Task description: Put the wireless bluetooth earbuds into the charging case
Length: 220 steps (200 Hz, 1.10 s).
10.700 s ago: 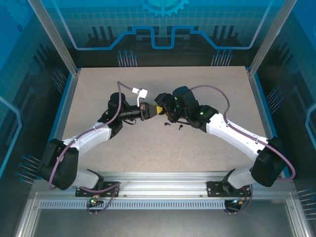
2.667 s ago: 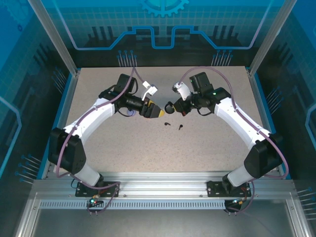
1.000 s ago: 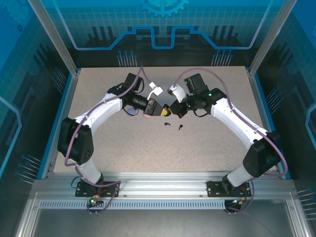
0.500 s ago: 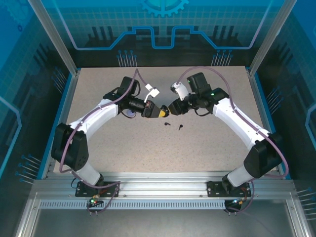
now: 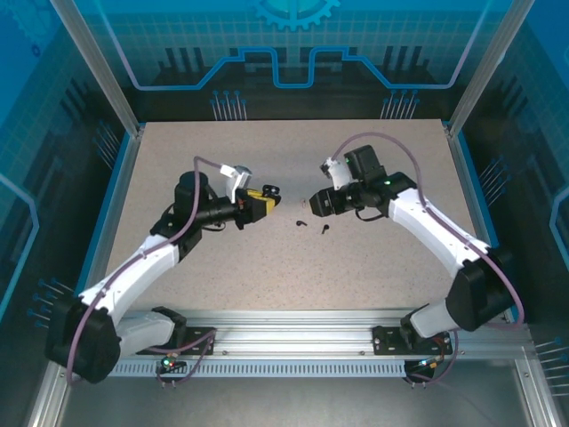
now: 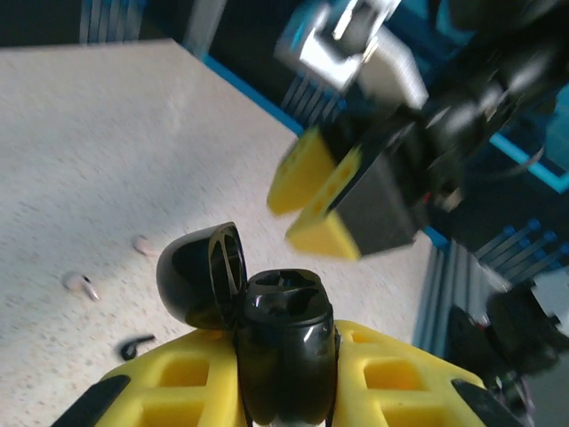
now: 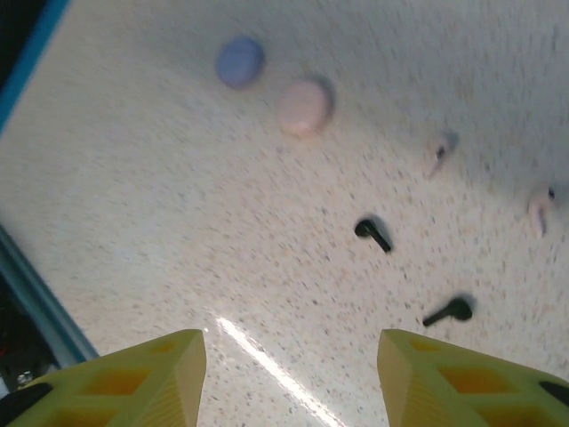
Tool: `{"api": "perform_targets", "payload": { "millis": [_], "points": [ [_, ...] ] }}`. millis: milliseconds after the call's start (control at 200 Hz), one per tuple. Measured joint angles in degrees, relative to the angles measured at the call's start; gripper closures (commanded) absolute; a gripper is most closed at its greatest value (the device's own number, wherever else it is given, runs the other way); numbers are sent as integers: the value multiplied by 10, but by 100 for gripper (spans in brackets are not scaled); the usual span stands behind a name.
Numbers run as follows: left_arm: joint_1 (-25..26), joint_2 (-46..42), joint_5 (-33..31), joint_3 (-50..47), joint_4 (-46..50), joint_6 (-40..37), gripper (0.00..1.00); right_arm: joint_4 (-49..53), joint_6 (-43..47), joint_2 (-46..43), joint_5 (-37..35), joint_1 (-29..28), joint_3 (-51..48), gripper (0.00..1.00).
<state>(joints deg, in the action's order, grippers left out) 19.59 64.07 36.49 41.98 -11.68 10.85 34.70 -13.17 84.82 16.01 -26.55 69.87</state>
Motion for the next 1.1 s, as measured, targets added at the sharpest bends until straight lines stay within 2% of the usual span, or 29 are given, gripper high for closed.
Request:
{"api": "perform_targets", "payload": {
  "millis": [175, 325, 490, 795, 1101],
  "points": [
    [0, -53, -48, -19, -55, 29, 100, 4, -6, 92, -35, -24, 11, 45],
    [0, -69, -59, -19, -67, 43, 100, 6, -7, 191, -56, -38, 57, 46],
    [1, -73, -68, -19, -67, 53, 100, 4, -19, 260, -70, -48, 97, 45],
    [1, -80, -78, -19, -66, 58, 100, -1, -47, 330, -90, -66, 147, 46],
    [1, -90, -89, -19, -62, 58, 100, -3, -60, 333, -96, -90, 142, 47]
  ]
}}
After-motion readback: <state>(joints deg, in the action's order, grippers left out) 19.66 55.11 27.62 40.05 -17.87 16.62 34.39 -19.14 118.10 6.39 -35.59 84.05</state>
